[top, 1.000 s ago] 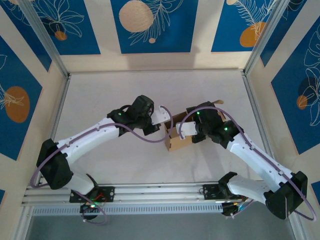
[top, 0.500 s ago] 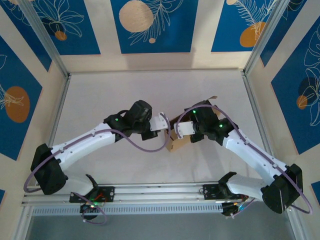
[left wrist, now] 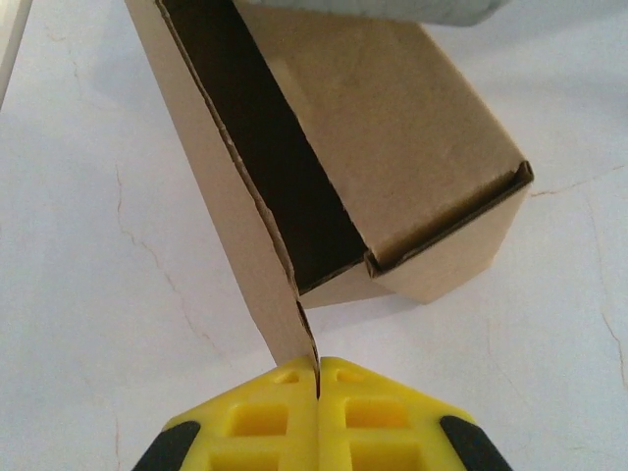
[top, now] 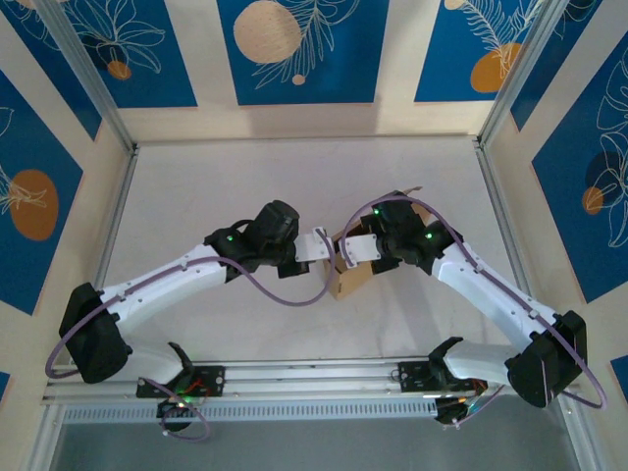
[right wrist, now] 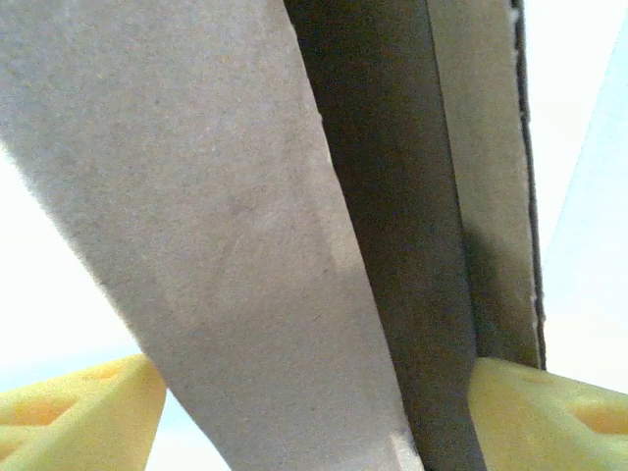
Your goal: Fold the paper box
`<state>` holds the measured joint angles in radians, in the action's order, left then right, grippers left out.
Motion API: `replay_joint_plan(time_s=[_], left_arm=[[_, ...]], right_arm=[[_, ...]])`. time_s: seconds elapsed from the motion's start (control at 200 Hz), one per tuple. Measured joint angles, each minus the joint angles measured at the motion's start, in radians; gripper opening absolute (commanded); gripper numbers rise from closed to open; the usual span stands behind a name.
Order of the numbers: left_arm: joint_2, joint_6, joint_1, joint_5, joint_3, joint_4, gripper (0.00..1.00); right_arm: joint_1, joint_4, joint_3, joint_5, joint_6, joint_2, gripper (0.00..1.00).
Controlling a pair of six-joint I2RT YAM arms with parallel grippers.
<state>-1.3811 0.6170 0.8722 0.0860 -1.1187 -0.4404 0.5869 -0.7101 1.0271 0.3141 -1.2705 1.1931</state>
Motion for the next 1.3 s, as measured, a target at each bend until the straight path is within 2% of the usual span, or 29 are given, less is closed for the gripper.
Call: replay_joint_plan(time_s=[0.33, 0.435, 0.51, 0.69, 0.81, 0.975, 1.301], left_arm=[[0.019, 0.038, 0.039, 0.01, 0.018, 0.006, 0.0], [0.027, 0.056, 0.061, 0.01, 0.026, 0.006, 0.0], [0.034, 0.07, 0.074, 0.01, 0.034, 0.006, 0.0], [0.041, 0.074, 0.079, 0.008, 0.046, 0.007, 0.0], [0.025, 0.072, 0.079, 0.006, 0.037, 0.003, 0.0], [-0.034, 0.063, 0.079, 0.009, -0.028, -0.028, 0.0], [-0.045, 0.063, 0.079, 0.014, -0.053, -0.058, 0.0]], right_arm=[[-0.002, -0.036, 0.0, -0.008, 0.014, -0.027, 0.47], [-0.005, -0.04, 0.0, -0.011, 0.019, -0.027, 0.45], [-0.006, -0.039, 0.0, -0.011, 0.019, -0.029, 0.5], [-0.007, -0.04, 0.0, -0.028, 0.026, -0.057, 0.72], [-0.01, -0.031, -0.001, -0.036, 0.009, -0.097, 0.82], [-0.018, 0.048, -0.031, -0.034, -0.014, -0.139, 0.9], [-0.02, 0.04, -0.049, -0.05, -0.023, -0.134, 0.95]])
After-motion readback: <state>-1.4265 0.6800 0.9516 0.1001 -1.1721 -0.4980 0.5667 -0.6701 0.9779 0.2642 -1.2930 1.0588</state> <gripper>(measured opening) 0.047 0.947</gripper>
